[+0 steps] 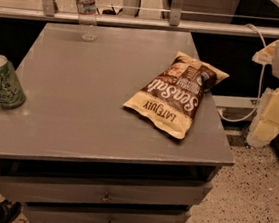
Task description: Move brown chip bag near water bottle
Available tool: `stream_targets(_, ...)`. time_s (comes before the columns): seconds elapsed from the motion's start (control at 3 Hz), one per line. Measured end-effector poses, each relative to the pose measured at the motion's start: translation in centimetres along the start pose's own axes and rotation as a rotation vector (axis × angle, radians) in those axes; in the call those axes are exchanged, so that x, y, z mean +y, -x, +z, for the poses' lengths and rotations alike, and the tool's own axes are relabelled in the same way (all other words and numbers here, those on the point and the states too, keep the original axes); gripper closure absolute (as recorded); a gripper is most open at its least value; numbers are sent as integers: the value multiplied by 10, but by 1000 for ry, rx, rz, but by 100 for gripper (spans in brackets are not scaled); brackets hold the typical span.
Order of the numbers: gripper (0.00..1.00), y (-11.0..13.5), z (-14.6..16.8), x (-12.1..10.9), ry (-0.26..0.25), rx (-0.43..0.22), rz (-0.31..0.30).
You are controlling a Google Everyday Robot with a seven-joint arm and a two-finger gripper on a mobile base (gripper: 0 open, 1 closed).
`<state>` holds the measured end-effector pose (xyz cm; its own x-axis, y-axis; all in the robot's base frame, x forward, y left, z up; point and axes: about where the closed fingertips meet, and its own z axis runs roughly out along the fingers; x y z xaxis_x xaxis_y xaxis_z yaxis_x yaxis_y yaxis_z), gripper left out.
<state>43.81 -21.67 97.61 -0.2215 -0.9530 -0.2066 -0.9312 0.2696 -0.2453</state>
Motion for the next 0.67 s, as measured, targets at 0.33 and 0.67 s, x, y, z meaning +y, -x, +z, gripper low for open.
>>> stream_targets(0.33, 0, 0, 0, 0, 0, 0, 0)
stream_targets(0.67, 0, 7, 7, -8, -20, -62, -1)
